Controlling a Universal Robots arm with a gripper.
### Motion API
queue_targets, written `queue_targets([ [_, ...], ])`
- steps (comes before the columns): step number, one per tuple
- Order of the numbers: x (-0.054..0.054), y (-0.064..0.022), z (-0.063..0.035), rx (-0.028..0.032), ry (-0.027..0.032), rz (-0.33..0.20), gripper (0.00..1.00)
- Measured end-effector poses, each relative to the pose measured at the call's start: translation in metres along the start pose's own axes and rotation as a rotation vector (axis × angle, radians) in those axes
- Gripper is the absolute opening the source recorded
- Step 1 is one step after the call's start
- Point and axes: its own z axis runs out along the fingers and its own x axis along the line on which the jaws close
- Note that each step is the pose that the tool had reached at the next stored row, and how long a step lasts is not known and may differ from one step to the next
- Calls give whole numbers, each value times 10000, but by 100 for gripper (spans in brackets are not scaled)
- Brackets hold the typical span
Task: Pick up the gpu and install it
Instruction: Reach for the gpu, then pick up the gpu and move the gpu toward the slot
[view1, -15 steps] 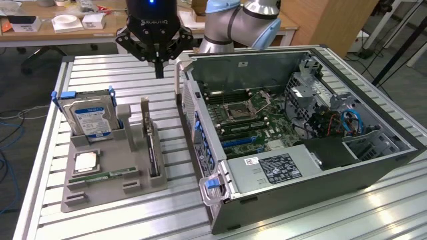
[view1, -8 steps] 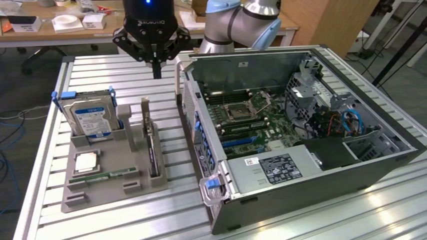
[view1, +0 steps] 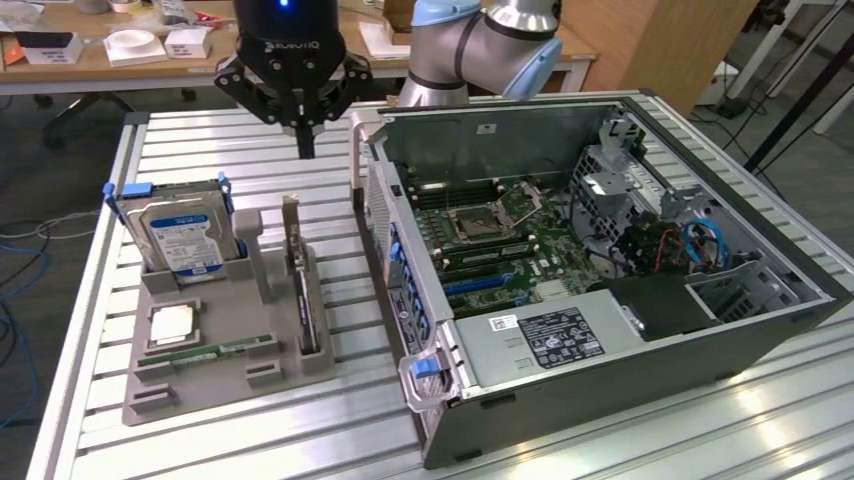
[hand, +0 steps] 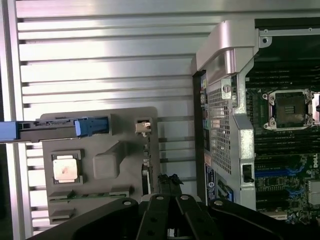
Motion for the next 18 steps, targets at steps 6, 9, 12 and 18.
queue_targets([
  [6, 54, -14, -2, 0, 0, 1, 11],
  [9, 79, -23, -3, 0, 0, 1, 11],
  [12, 98, -28, -3, 0, -1, 0, 11],
  [18, 98, -28, -4, 0, 0, 1, 11],
])
